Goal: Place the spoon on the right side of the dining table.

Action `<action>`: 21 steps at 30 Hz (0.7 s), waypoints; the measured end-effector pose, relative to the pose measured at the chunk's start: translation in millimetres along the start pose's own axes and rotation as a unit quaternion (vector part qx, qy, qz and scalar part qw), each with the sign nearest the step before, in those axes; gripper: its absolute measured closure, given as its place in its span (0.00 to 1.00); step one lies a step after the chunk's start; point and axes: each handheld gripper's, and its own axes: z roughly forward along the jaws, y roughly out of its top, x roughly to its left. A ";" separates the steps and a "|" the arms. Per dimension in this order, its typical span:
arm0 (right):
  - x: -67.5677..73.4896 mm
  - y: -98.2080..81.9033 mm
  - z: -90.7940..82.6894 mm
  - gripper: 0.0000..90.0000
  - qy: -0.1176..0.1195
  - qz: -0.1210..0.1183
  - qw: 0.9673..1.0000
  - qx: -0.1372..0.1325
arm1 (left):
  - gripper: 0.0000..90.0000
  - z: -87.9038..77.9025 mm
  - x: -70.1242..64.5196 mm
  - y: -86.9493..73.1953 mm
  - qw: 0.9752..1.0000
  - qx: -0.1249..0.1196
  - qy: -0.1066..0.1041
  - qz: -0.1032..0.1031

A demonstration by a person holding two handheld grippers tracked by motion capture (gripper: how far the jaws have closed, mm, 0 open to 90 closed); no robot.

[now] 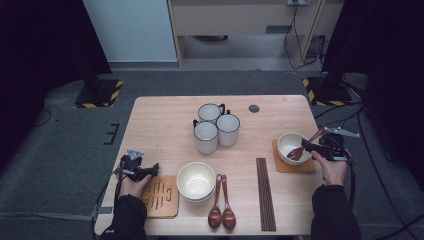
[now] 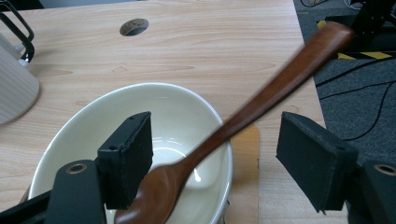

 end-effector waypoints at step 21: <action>12.6 17.2 -15.9 0.27 0.027 -0.010 0.999 -0.037 | 0.09 0.2 0.1 0.1 1.000 0.001 -0.001 0.000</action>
